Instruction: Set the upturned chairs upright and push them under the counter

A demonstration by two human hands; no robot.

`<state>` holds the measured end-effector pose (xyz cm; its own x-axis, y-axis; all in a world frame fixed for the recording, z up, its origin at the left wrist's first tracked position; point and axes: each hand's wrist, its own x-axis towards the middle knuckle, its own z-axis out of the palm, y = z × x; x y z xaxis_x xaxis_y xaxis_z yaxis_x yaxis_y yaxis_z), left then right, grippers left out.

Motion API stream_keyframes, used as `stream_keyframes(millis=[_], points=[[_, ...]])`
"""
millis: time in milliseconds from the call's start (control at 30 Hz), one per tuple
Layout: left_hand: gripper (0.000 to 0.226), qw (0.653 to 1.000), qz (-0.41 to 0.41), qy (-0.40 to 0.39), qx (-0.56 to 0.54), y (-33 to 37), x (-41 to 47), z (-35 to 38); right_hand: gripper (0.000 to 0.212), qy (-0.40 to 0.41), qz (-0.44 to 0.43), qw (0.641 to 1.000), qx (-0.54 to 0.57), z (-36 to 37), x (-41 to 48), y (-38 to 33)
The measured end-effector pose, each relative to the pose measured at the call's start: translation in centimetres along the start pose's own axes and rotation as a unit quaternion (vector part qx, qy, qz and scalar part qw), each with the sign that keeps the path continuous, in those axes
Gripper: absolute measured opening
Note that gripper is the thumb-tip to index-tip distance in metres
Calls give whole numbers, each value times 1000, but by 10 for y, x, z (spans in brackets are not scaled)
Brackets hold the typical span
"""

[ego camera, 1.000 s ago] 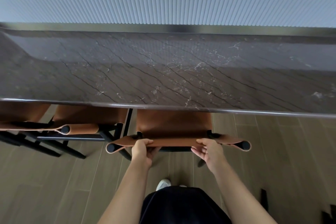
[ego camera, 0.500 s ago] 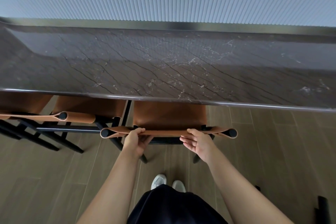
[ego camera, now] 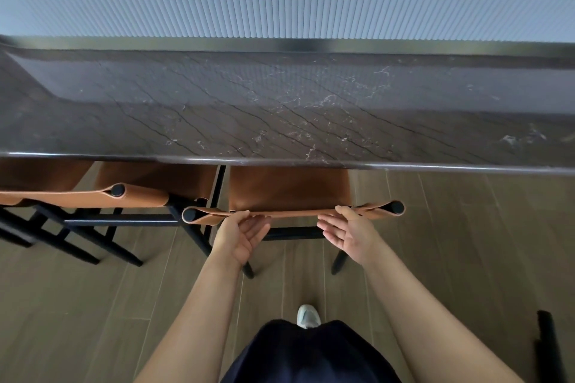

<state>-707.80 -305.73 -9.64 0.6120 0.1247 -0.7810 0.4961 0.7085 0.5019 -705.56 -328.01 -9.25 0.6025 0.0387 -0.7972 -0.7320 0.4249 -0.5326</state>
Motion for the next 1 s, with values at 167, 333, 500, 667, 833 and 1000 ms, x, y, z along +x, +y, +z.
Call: stream_keyframes(millis=[167,333,500,667,833,1000], points=[[28,998,-3,-58,14,3,-17,-13,30,-19,-36,998,-57,0,-23,23],[25,990,-8,-108,85,4,-38,-41,27,-30,-79,996,-24,1,-58,71],[25,976,-4,-151,154,-6,-61,-64,25,8,-126,991,38,3,-102,119],[30,939,10,-233,254,-21,-92,-76,29,45,-155,982,96,-8,-148,157],[31,904,15,-282,321,-37,-120,-77,27,116,-198,960,161,-29,-187,184],[29,876,22,-324,358,-68,-144,-78,26,180,-267,918,232,-71,-234,212]])
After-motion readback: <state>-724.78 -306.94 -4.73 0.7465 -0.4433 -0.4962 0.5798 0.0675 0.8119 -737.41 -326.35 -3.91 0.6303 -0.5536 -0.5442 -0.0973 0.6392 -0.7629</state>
